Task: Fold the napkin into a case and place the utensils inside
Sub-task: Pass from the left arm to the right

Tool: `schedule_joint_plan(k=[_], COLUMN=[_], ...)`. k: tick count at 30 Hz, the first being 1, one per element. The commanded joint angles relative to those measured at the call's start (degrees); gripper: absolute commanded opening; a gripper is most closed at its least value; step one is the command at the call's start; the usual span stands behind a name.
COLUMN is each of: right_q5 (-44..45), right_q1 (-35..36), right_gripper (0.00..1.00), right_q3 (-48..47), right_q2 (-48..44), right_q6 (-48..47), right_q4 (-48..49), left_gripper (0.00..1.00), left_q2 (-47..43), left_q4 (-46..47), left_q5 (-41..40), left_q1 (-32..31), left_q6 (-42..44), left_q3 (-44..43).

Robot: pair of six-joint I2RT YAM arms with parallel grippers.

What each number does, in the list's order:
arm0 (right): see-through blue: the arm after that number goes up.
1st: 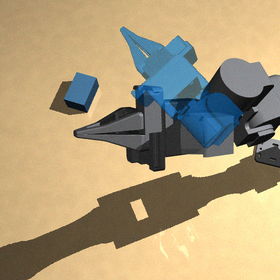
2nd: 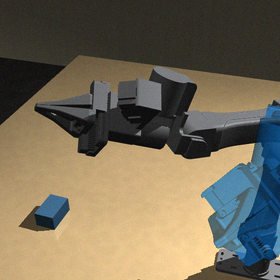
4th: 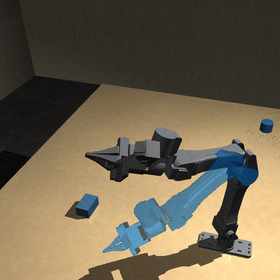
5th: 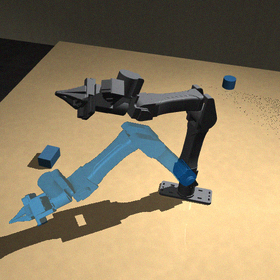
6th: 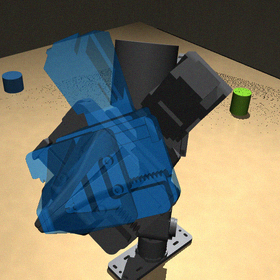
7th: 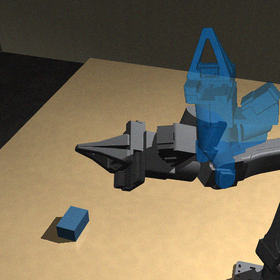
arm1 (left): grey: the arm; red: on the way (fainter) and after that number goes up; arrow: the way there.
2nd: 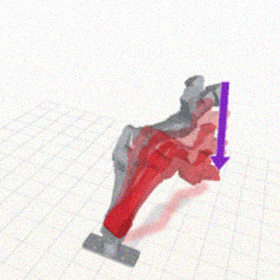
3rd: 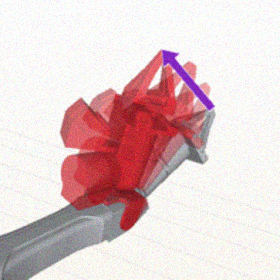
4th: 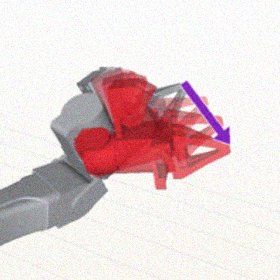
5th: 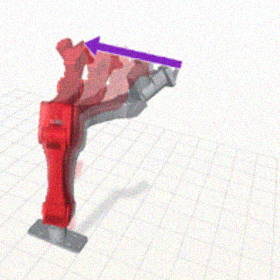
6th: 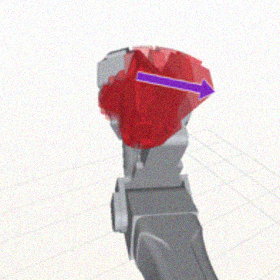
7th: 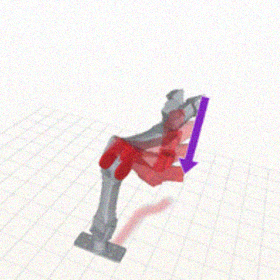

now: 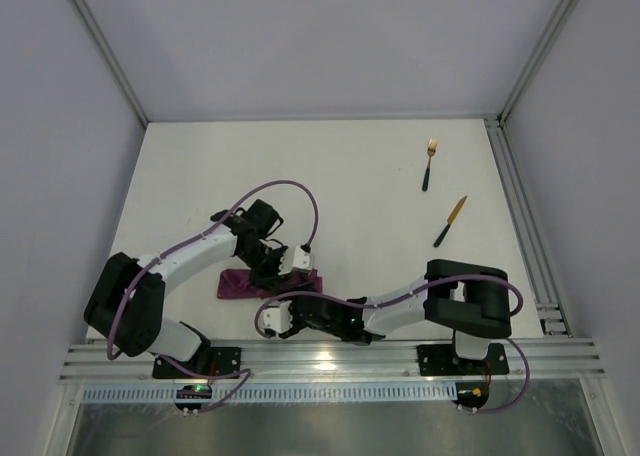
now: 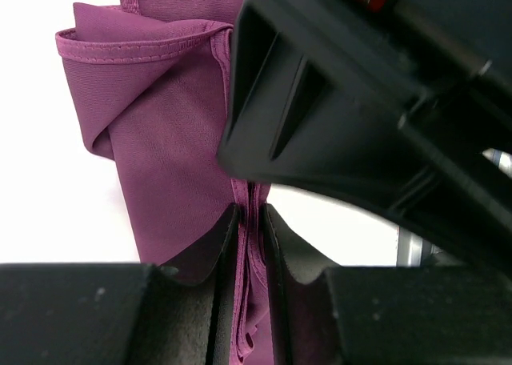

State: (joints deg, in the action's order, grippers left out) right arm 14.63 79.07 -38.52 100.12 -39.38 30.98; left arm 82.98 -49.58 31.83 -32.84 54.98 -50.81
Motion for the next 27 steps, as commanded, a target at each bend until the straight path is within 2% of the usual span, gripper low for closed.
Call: schedule_joint_plan(k=[1,5,11,14,16,18,19,24,26,27], right_q5=[2.7,6.4,8.8,9.2,9.7,10.2,10.2,8.8,8.1,7.9], right_q1=[0.0,-0.1,-0.1,-0.1,-0.1,-0.1,-0.1,-0.4,-0.8,-1.0], right_gripper=[0.63,0.63,0.62,0.47,0.33,0.28,0.22,0.06,0.04,0.04], right_q3=[-3.7,-3.9,-6.7,-7.2,-7.4,-7.5,-7.7,-8.1,-8.8,-9.1], right_q2=[2.7,4.3,7.1,7.8,8.2,8.7,8.8,7.9,7.2,7.0], right_q6=[2.7,3.2,3.6,4.2,4.5,4.7,4.8,6.5,7.2,7.8], right_q4=[-0.7,-0.1,-5.4,-6.9,-7.0,-7.1,-7.2,-9.0,-10.5,-10.9], left_gripper=[0.20,0.20,0.20,0.20,0.20,0.20,0.20,0.27,0.29,0.34], left_q2=[-0.4,-0.3,-0.4,-0.7,-0.9,-1.1,-1.2,-1.9,-3.0,-4.2], left_q4=[-0.4,-0.3,-0.3,-0.5,-0.9,-1.0,-1.0,-2.4,-3.2,-3.2], left_q5=[2.3,2.5,2.4,2.5,2.6,2.5,2.5,3.6,3.6,3.5], left_q1=[0.4,0.4,0.4,0.4,0.4,0.4,0.4,0.8,1.2,1.3], left_q6=[1.2,1.4,1.6,1.8,1.9,2.0,2.0,2.2,1.8,1.3], left_q3=[0.3,0.7,1.2,1.2,1.1,1.1,1.1,0.4,-0.3,-0.5])
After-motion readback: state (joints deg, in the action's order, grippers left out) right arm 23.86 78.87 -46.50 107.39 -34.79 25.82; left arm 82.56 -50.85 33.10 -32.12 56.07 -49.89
